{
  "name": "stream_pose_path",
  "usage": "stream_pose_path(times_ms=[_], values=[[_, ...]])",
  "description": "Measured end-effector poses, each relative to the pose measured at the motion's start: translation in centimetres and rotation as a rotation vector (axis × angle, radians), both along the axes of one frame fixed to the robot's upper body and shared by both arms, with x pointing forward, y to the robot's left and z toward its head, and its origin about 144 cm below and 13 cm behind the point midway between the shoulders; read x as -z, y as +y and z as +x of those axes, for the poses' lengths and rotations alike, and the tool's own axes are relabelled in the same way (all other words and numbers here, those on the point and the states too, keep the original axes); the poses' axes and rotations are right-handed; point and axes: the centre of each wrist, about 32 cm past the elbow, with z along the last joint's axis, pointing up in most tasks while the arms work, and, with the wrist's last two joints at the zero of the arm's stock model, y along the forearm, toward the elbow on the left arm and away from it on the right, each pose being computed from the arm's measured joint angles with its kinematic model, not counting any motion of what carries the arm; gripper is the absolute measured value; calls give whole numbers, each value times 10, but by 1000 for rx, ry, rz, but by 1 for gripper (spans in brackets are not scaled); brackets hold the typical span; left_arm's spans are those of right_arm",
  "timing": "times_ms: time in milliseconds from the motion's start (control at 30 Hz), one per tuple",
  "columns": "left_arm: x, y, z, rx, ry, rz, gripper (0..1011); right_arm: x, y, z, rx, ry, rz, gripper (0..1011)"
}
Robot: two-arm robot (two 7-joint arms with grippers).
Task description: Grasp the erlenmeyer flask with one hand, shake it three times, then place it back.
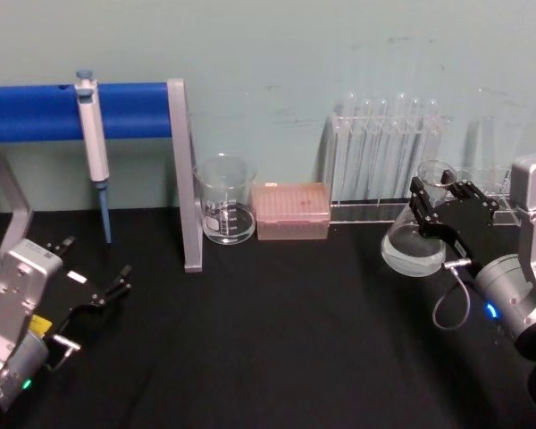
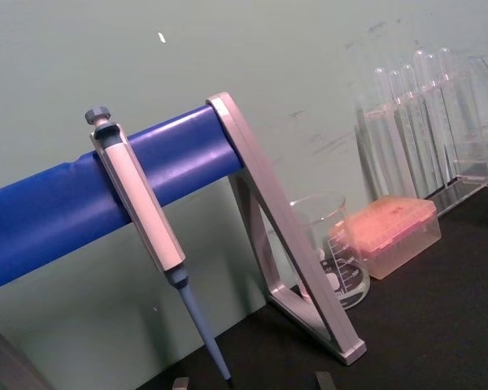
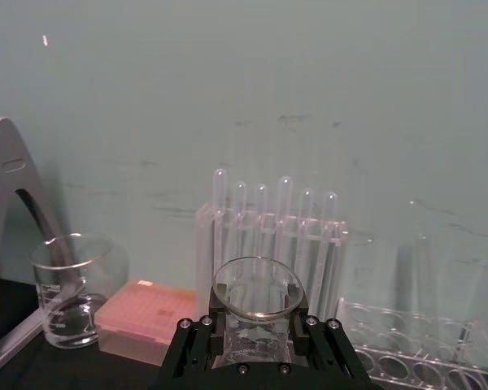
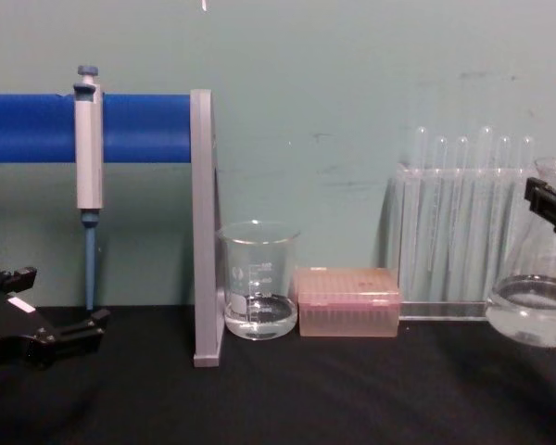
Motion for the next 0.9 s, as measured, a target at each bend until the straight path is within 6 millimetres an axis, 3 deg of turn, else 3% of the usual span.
stream_pose_path(times_ms=[367, 900], values=[[0, 0, 0, 0, 0, 0, 1001, -1, 11, 0, -85, 7, -5, 450], [0, 0, 0, 0, 0, 0, 1001, -3, 39, -8, -342, 3, -15, 450]])
